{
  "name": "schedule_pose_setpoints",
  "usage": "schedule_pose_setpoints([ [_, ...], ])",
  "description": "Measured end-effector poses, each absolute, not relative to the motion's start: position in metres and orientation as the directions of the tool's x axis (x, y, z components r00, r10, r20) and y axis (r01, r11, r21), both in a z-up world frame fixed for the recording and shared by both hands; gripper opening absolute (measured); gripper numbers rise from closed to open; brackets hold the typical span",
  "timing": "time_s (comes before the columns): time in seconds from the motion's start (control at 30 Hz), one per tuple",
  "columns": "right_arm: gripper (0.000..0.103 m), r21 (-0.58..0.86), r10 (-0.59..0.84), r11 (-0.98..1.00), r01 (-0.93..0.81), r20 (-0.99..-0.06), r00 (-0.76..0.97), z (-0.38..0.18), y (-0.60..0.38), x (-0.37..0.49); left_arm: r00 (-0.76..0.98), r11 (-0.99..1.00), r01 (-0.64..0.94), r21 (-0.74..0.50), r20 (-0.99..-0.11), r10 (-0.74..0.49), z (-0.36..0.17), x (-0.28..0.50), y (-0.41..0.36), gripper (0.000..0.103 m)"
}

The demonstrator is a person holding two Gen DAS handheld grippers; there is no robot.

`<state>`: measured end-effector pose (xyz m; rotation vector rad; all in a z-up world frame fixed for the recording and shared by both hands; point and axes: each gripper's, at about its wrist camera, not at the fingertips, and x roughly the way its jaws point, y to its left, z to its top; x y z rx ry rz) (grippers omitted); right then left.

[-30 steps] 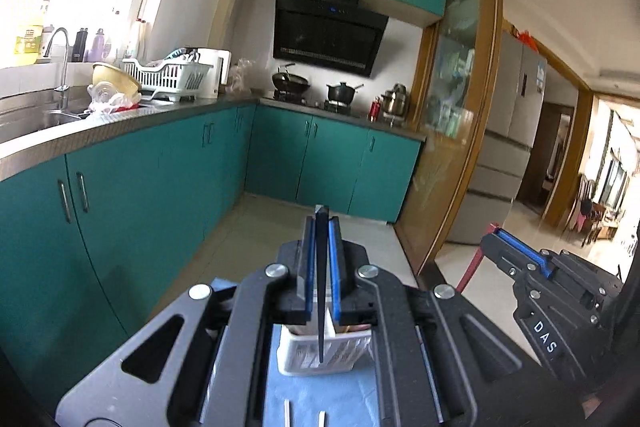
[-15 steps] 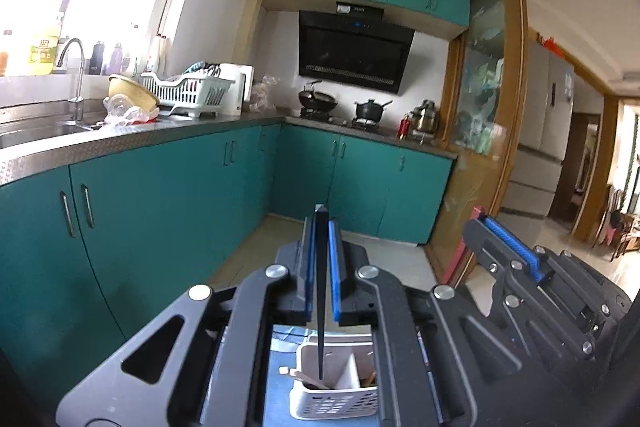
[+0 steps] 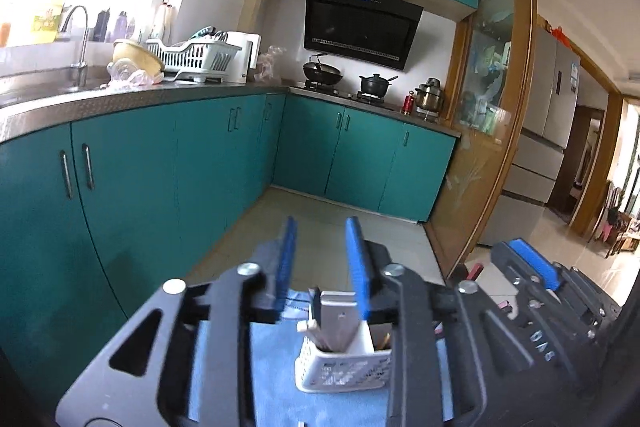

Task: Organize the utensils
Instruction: 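Lift both chopsticks over the white holder and open both tools to drop them, then lower both open tools toward the remaining pale chopsticks on the cloth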

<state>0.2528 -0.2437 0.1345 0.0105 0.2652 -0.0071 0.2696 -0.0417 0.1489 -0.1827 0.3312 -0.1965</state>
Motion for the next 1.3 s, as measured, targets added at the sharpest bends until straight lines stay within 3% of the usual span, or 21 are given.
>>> schedule_pose_setpoints([
  [0.17,0.033,0.078,0.008,0.997,0.014,-0.274,0.962,0.124,-0.259,0.213,0.918,0.971,0.148,-0.186,-0.339,-0.205,0.131,0.246,-0.032,0.037],
  [0.3,0.043,0.073,0.039,0.997,-0.015,-0.334,0.942,0.090,-0.259,0.180,0.880,0.981,0.152,-0.118,-0.436,-0.189,0.096,0.231,-0.034,0.046],
  [0.5,0.046,0.092,0.072,0.996,-0.020,-0.614,0.786,0.002,-0.252,0.179,0.805,0.984,0.176,-0.035,-0.570,-0.164,0.028,0.210,-0.045,0.053],
  [0.67,0.046,0.181,0.159,0.983,-0.033,-0.742,0.652,-0.054,-0.229,0.186,0.749,0.984,0.176,-0.026,-0.645,-0.151,-0.005,0.207,-0.044,0.056],
  [0.83,0.046,0.171,0.186,0.982,-0.081,-0.794,0.579,-0.078,-0.195,0.194,0.730,0.988,0.151,-0.023,-0.671,-0.127,-0.019,0.204,-0.031,0.059],
  [1.0,0.046,0.058,0.102,0.993,-0.102,-0.857,0.505,-0.100,-0.167,0.203,0.714,0.993,0.118,-0.026,-0.692,-0.104,-0.025,0.208,-0.018,0.061],
  [1.07,0.051,0.040,0.092,0.993,-0.112,-0.854,0.511,-0.101,-0.162,0.202,0.706,0.993,0.111,-0.027,-0.701,-0.098,-0.027,0.210,-0.017,0.062],
  [1.2,0.052,0.006,0.067,0.992,-0.124,-0.864,0.498,-0.106,-0.161,0.200,0.684,0.994,0.103,-0.038,-0.723,-0.098,-0.037,0.213,-0.015,0.062],
  [1.27,0.050,0.014,0.073,0.993,-0.121,-0.866,0.495,-0.104,-0.167,0.198,0.673,0.994,0.101,-0.040,-0.733,-0.098,-0.042,0.214,-0.016,0.062],
  [1.3,0.042,0.024,0.084,0.992,-0.126,-0.866,0.494,-0.104,-0.170,0.196,0.668,0.994,0.102,-0.040,-0.738,-0.098,-0.044,0.215,-0.016,0.062],
])
